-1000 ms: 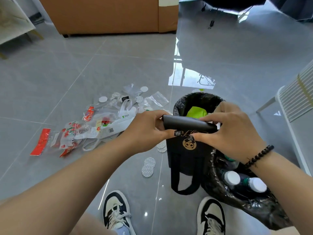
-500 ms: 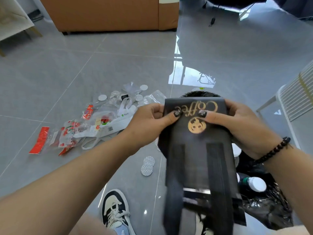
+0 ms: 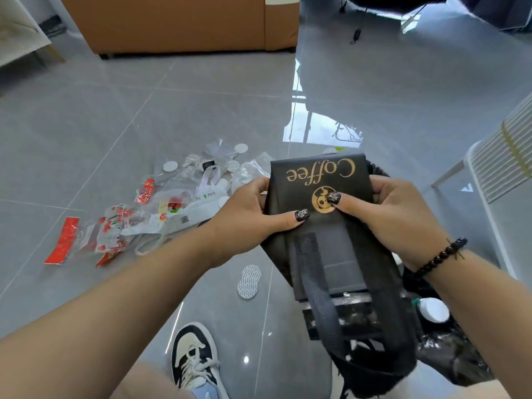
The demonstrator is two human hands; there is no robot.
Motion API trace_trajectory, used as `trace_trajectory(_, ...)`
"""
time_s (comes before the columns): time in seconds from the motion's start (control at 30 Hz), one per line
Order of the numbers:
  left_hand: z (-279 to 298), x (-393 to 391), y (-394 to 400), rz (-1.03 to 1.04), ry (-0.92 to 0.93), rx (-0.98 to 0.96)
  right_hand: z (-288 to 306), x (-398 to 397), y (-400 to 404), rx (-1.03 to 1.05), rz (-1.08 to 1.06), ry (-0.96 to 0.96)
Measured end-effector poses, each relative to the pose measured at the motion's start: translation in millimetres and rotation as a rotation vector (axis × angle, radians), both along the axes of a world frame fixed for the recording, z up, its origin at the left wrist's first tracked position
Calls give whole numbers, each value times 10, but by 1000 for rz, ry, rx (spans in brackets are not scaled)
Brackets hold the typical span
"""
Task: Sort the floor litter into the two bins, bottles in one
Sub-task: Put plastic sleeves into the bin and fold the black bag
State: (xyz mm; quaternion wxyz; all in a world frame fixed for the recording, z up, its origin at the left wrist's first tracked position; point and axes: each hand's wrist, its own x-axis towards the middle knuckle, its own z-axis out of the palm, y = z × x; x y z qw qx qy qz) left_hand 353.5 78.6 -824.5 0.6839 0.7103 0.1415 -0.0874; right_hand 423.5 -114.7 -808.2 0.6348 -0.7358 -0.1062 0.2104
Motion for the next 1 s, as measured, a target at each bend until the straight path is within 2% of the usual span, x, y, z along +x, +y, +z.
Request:
trace_trajectory(0.1, 34, 22, 26, 40, -27, -41, -5, -10, 35, 74, 16, 83)
trace_trajectory(0.27, 81, 34, -1, 107, -28, -233, 44, -28, 53, 268, 175, 337)
trace_trajectory(0.33, 95, 7, -47, 117, 0, -306, 22, -83, 100, 310, 157, 308)
trace_trajectory(0.4, 124, -34, -108, 94, 44, -339, -11, -117, 139, 273, 75, 201)
trace_trajectory(0.57, 139, -57, -135, -9, 53, -290, -81, -106, 124, 154, -9, 85)
trace_trajectory(0.67, 122, -8, -79, -19, -5, -132, -48, -98, 107, 134, -11, 60)
trace_trajectory(0.83, 113, 14, 7, 71, -33, -48, 11, -34, 28, 96, 240, 197)
trace_trajectory(1.0, 148, -15, 87, -70, 68, -82, -52, 25, -96, 167, 290, 219)
